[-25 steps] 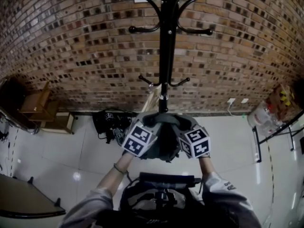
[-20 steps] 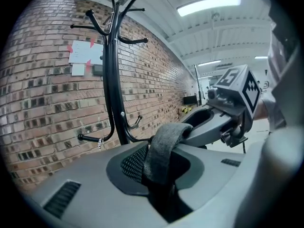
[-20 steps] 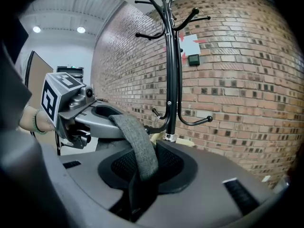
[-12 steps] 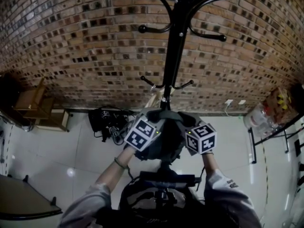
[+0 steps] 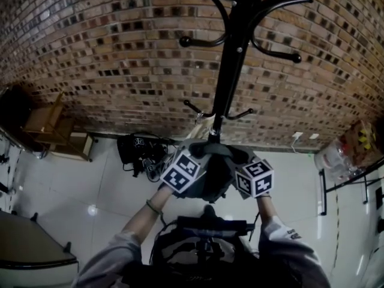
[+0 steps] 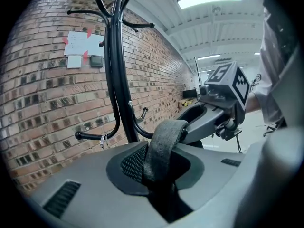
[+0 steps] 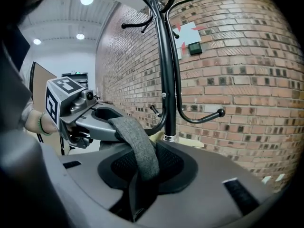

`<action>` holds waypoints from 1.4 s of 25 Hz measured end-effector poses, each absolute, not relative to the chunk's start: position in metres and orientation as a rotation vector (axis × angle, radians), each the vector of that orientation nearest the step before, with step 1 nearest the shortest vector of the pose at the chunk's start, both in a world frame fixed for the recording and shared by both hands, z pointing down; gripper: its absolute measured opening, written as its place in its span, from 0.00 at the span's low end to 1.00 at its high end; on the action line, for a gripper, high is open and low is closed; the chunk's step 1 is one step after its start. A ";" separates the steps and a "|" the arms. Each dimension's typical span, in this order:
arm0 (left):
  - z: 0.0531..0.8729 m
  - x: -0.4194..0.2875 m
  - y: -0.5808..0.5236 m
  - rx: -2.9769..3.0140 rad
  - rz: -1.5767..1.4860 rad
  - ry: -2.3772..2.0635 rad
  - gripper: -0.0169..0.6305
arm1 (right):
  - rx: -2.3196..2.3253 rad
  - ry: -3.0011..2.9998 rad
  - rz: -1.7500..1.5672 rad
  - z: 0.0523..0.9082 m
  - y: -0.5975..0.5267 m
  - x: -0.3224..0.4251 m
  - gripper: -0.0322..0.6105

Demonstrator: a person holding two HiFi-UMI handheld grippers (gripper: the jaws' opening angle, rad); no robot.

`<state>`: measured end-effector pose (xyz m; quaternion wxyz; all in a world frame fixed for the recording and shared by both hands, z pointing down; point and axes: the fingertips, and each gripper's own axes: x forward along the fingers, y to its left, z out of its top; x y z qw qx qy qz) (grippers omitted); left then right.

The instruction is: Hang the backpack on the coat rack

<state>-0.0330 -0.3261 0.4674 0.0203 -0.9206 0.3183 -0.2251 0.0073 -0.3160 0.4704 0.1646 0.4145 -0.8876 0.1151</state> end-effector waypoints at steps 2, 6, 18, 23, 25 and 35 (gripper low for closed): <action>0.468 -0.032 -0.335 -2.862 -0.699 1.012 0.15 | 1.173 -2.522 0.332 0.474 -0.324 0.009 0.21; 0.482 -0.033 -0.347 -2.880 -0.737 1.051 0.15 | 1.138 -2.502 0.338 0.485 -0.337 0.007 0.21; 0.506 -0.025 -0.370 -2.917 -0.778 1.113 0.15 | 1.091 -2.506 0.366 0.505 -0.366 0.012 0.21; 0.507 -0.022 -0.373 -2.899 -0.752 1.119 0.16 | 1.073 -2.522 0.371 0.510 -0.365 0.011 0.22; 0.507 -0.023 -0.371 -2.893 -0.730 1.152 0.16 | 1.086 -2.520 0.374 0.512 -0.362 0.011 0.22; 0.497 -0.028 -0.354 -2.940 -0.631 1.224 0.25 | 1.237 -2.416 0.301 0.510 -0.352 0.013 0.23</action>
